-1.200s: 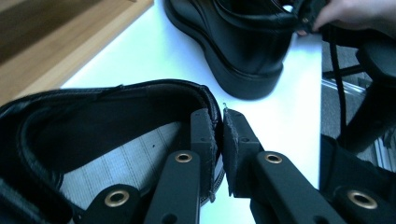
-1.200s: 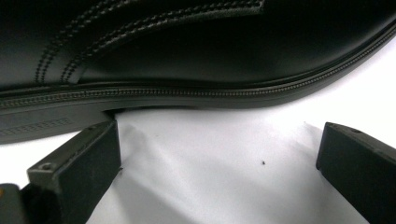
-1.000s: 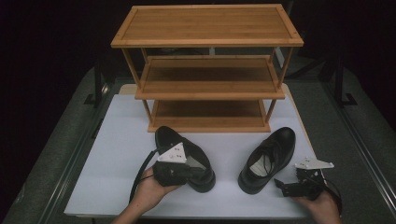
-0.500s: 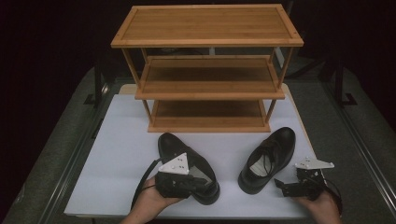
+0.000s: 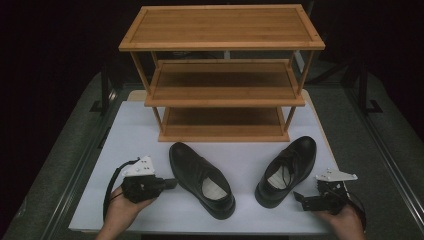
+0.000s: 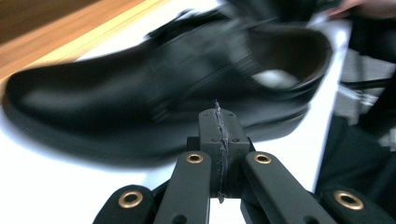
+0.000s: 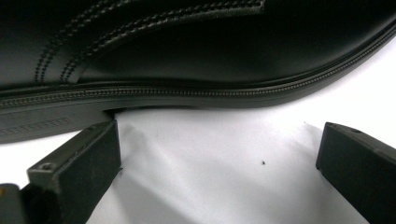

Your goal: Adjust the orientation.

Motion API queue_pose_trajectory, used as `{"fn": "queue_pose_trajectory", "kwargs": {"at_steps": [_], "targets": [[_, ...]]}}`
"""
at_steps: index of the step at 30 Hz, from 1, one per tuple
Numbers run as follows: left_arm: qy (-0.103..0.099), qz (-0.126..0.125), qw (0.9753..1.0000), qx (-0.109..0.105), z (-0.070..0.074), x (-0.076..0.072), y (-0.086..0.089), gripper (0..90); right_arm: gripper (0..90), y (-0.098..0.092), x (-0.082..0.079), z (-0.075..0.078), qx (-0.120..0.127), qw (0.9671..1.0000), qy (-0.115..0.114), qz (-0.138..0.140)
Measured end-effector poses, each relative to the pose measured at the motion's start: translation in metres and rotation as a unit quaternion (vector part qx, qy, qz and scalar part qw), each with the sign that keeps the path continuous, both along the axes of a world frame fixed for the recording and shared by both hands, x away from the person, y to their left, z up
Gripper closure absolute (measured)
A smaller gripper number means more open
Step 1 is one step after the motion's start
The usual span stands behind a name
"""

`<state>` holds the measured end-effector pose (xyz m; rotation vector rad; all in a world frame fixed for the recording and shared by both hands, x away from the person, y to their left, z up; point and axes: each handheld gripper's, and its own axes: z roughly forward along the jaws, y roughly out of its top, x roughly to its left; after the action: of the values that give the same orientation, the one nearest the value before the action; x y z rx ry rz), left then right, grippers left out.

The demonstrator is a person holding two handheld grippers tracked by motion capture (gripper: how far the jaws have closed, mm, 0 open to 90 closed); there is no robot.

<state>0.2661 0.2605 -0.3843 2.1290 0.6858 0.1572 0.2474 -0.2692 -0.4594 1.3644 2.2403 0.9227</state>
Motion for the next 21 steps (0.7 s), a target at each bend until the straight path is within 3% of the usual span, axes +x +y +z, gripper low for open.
{"fn": "queue_pose_trajectory", "kwargs": {"at_steps": [5, 10, 18, 21], "targets": [[0.009, 0.033, 0.9992, 0.021, -0.02, 0.017, 0.015, 90.0, 0.0, 0.0, 0.0, 0.0, 0.0, 1.0, -0.002, 0.001], [0.021, 0.048, 0.998, 0.037, -0.038, 0.032, 0.016, 90.0, 0.0, 0.0, 0.0, 0.0, 0.0, 1.0, -0.001, 0.0], [0.025, 0.059, 0.9966, 0.052, -0.049, 0.048, 0.01, 90.0, 0.0, 0.0, 0.0, 0.0, 0.0, 1.0, 0.0, 0.0], [0.025, 0.062, 0.9966, 0.048, -0.049, 0.051, 0.007, 90.0, 0.0, 0.0, 0.0, 0.0, 0.0, 1.0, 0.0, 0.0]]}}
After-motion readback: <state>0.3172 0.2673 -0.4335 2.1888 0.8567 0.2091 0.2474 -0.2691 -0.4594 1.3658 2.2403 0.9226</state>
